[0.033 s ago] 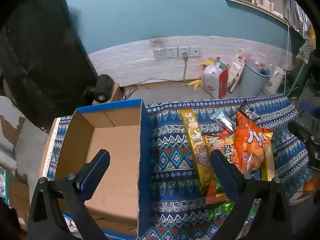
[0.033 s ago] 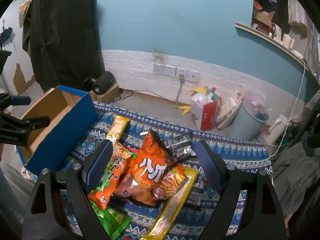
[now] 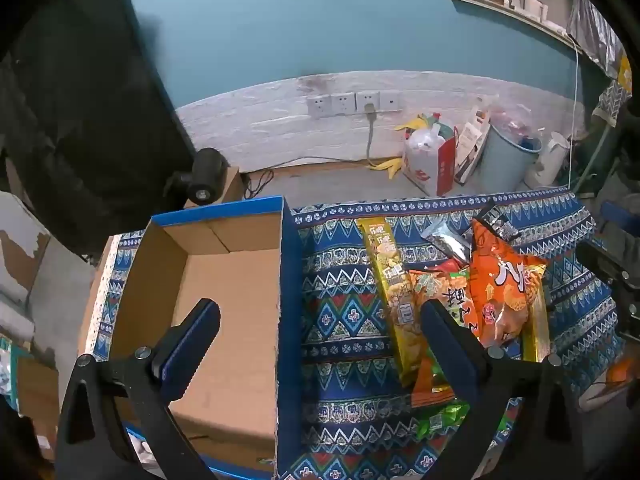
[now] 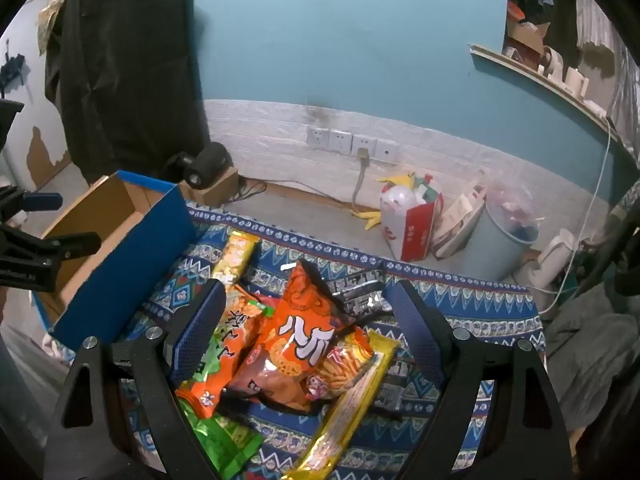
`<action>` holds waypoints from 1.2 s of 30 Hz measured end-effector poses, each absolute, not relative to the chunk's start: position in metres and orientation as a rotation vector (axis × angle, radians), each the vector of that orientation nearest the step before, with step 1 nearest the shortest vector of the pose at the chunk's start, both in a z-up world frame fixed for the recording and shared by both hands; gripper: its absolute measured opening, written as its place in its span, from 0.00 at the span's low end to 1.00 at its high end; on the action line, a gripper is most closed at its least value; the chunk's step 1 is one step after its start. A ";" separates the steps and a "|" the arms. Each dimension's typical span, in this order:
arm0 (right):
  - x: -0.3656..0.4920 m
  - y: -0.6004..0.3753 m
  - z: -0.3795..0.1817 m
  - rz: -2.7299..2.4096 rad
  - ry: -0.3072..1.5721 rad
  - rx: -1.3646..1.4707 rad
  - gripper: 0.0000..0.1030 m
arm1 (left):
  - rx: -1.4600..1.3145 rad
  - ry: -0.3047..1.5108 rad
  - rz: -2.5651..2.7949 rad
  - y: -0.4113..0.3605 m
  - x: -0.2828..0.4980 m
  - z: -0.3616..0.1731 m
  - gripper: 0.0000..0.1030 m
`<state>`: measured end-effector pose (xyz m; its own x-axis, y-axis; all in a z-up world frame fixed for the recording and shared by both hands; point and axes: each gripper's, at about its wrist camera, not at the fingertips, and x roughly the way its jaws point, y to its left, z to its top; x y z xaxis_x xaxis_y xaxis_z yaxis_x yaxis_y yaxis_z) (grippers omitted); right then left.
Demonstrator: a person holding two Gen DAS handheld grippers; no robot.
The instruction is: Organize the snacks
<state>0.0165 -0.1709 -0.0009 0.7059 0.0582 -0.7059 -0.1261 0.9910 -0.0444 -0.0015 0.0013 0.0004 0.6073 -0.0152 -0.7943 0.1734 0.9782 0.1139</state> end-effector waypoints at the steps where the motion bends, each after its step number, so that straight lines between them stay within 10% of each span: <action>1: 0.017 -0.171 -0.001 0.104 0.782 -0.091 0.81 | 0.184 0.912 -0.112 0.002 -0.003 0.001 0.98; 36: 0.016 -0.169 0.000 0.100 0.800 -0.095 0.81 | 0.167 0.890 -0.140 0.001 -0.008 0.000 0.98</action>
